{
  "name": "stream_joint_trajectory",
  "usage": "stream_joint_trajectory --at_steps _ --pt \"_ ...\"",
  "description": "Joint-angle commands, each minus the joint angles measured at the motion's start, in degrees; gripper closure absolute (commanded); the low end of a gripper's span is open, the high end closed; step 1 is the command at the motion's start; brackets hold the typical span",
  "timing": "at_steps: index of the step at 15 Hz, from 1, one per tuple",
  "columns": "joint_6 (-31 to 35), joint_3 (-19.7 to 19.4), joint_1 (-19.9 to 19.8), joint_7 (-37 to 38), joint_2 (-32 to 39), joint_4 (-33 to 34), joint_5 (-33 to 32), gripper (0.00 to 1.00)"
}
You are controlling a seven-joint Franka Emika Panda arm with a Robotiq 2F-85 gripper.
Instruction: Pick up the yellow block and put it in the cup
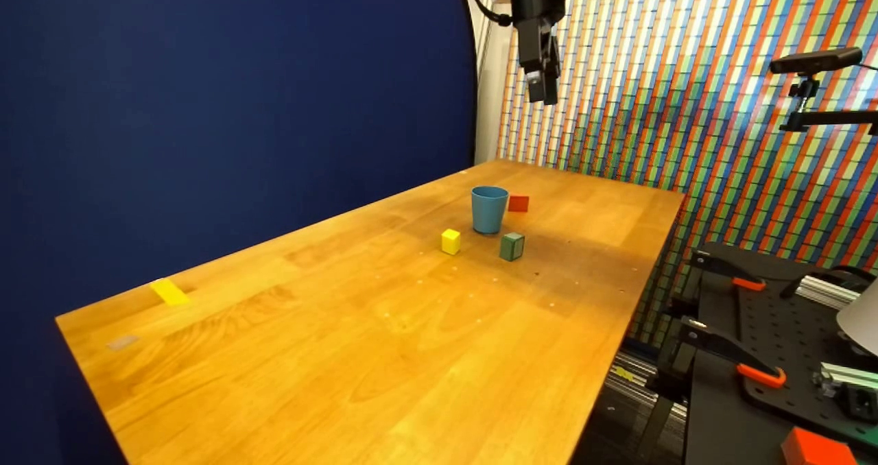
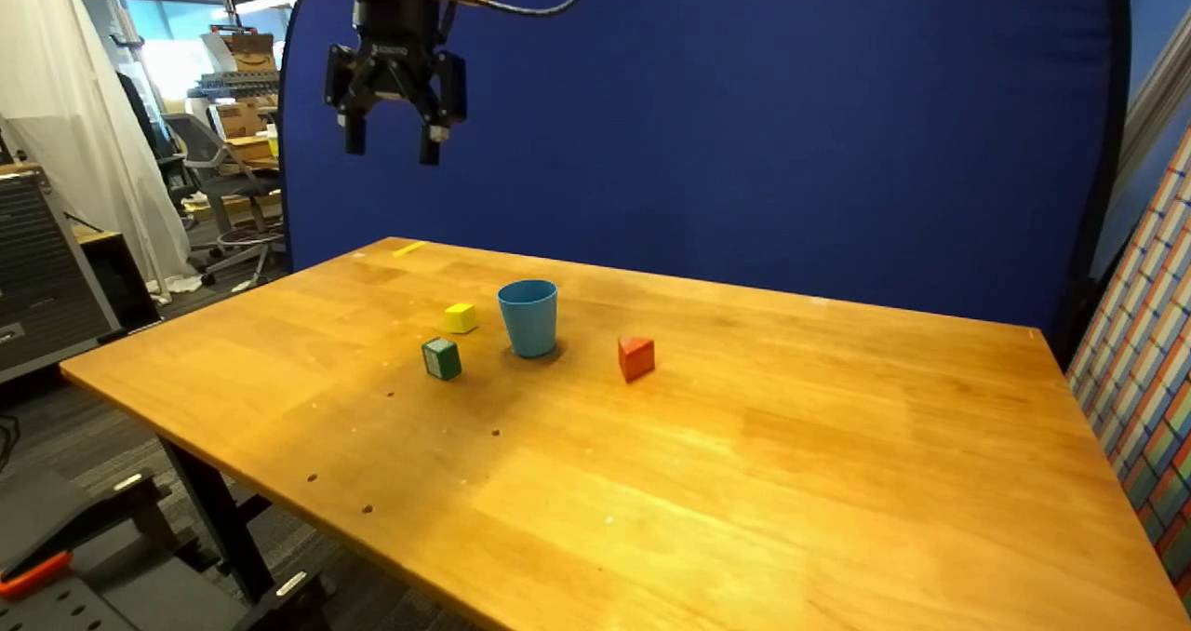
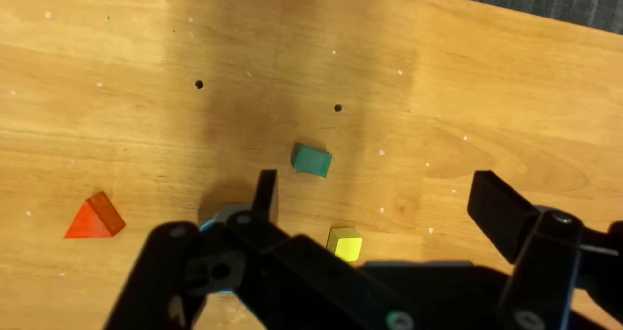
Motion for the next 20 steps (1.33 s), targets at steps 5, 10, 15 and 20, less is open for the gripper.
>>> stream_joint_trajectory --at_steps 5,10,15,20 --pt "-8.99 0.81 -4.13 -0.7 23.17 25.88 1.33 0.0" --pt "-13.4 2.05 -4.3 1.0 32.71 37.71 1.42 0.0" --pt "-11.9 3.57 -1.8 5.65 38.75 45.15 0.71 0.0" --pt "-10.97 3.72 -0.95 7.54 38.99 44.65 0.06 0.0"
